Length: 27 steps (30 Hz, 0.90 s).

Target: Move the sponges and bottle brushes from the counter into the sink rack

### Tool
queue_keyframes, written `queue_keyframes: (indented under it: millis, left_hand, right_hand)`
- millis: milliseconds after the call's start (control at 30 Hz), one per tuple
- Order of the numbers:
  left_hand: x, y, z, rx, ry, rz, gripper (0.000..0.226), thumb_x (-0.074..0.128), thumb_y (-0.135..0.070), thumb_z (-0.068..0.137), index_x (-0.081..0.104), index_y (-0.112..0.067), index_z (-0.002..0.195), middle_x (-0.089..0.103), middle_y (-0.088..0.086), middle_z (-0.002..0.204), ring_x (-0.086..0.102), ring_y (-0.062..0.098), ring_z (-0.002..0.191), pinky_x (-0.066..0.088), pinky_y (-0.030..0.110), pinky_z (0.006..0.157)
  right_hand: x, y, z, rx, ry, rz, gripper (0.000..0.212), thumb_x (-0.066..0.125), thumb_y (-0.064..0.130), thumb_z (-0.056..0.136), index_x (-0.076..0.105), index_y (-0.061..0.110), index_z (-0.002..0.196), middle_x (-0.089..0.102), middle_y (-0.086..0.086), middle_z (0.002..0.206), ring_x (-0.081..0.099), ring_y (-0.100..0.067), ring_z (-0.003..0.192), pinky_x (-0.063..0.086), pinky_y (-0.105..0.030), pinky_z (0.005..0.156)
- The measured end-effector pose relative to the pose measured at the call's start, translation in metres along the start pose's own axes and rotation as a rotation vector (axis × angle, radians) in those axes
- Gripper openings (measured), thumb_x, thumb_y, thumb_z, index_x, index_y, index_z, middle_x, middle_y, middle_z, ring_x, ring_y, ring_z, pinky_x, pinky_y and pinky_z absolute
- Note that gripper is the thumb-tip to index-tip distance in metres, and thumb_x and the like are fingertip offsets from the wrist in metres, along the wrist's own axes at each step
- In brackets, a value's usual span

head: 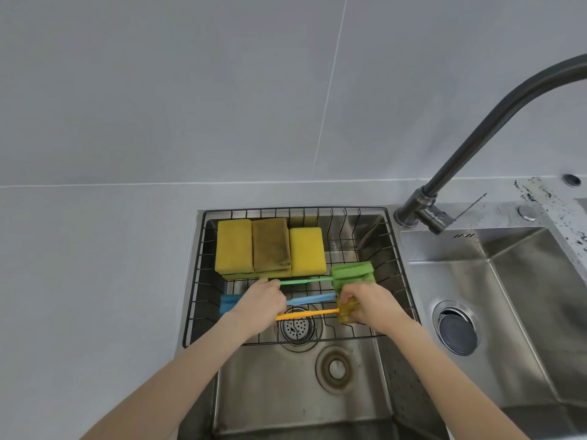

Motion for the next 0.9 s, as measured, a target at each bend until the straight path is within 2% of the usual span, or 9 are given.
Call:
queue_keyframes:
  millis: [100,333,467,533,633,733,800,867,900]
  left_hand:
    - [0.004,0.0,0.004,0.004,0.015,0.003,0.015,0.055,-0.01,0.086,0.069,-0.012,0.09,0.068,0.008,0.091,0.048,0.024,0.094,0.041,0.035,0.079]
    - [0.001,0.002,0.007,-0.042,0.008,-0.004,0.011,0.06,-0.015,0.084,0.07,-0.014,0.089,0.066,0.007,0.098,0.048,0.022,0.098,0.04,0.033,0.081]
    - [-0.001,0.005,0.002,-0.086,0.027,0.011,0.021,0.061,-0.024,0.083,0.067,-0.01,0.098,0.064,0.009,0.104,0.047,0.024,0.104,0.039,0.037,0.088]
    - [-0.001,0.008,-0.003,-0.09,0.029,0.019,0.025,0.062,-0.026,0.083,0.066,-0.011,0.102,0.062,0.009,0.109,0.045,0.024,0.107,0.039,0.038,0.09]
    - [-0.009,0.016,-0.016,-0.097,0.009,0.036,0.025,0.062,-0.017,0.084,0.063,-0.013,0.109,0.057,0.009,0.118,0.041,0.025,0.113,0.038,0.038,0.093]
    - [-0.018,0.017,-0.035,-0.12,-0.048,-0.037,0.035,0.06,-0.019,0.085,0.056,-0.018,0.119,0.049,0.008,0.132,0.037,0.024,0.122,0.036,0.04,0.101]
    - [-0.024,0.014,-0.047,-0.158,-0.04,-0.155,0.04,0.058,-0.025,0.086,0.051,-0.02,0.124,0.042,0.007,0.14,0.033,0.024,0.129,0.033,0.041,0.106]
    - [-0.037,0.007,-0.071,-0.214,-0.142,-0.254,0.043,0.055,-0.03,0.088,0.045,-0.023,0.128,0.038,0.004,0.143,0.031,0.022,0.132,0.03,0.041,0.108]
    - [-0.047,0.004,-0.092,-0.228,-0.218,-0.383,0.044,0.053,-0.031,0.088,0.043,-0.024,0.131,0.038,0.001,0.143,0.03,0.021,0.133,0.029,0.039,0.109]
  right_hand:
    - [0.001,0.003,0.003,0.003,0.015,-0.035,0.025,0.064,0.012,0.08,0.06,0.021,0.104,0.062,-0.003,0.113,0.057,-0.022,0.101,0.047,-0.032,0.085]
    - [0.002,0.009,0.003,0.002,0.05,-0.141,0.028,0.06,0.015,0.084,0.057,0.02,0.111,0.06,-0.003,0.117,0.057,-0.023,0.103,0.046,-0.034,0.087]
    - [-0.003,0.017,0.0,-0.017,0.054,-0.176,0.029,0.056,0.016,0.085,0.058,0.016,0.114,0.058,-0.005,0.117,0.058,-0.025,0.101,0.05,-0.037,0.085]
    - [-0.012,0.022,-0.003,-0.023,0.002,-0.102,0.029,0.057,0.02,0.085,0.059,0.016,0.114,0.059,-0.004,0.115,0.059,-0.024,0.099,0.051,-0.036,0.083]
    - [-0.029,0.034,-0.014,-0.04,-0.09,0.019,0.029,0.057,0.026,0.087,0.058,0.019,0.116,0.061,-0.001,0.114,0.06,-0.019,0.097,0.052,-0.033,0.082]
    - [-0.038,0.053,-0.034,-0.049,-0.146,0.206,0.029,0.056,0.025,0.088,0.058,0.02,0.117,0.064,0.002,0.113,0.059,-0.013,0.099,0.049,-0.029,0.086]
    - [-0.041,0.063,-0.042,-0.055,-0.189,0.451,0.029,0.058,0.023,0.088,0.057,0.022,0.117,0.066,0.002,0.111,0.059,-0.009,0.098,0.05,-0.028,0.091]
    - [-0.029,0.076,-0.056,-0.019,-0.225,0.749,0.03,0.06,0.017,0.087,0.055,0.028,0.114,0.068,0.002,0.105,0.062,-0.011,0.096,0.051,-0.031,0.093]
    - [-0.014,0.081,-0.07,0.017,-0.227,0.876,0.029,0.061,0.014,0.087,0.054,0.029,0.111,0.069,0.0,0.101,0.064,-0.014,0.093,0.053,-0.032,0.09]
Point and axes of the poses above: each hand's wrist, its own z-axis towards the middle knuckle, its own x-axis out of the palm, y = z × x, the point moved 4 cm from there along z, towards the middle knuckle
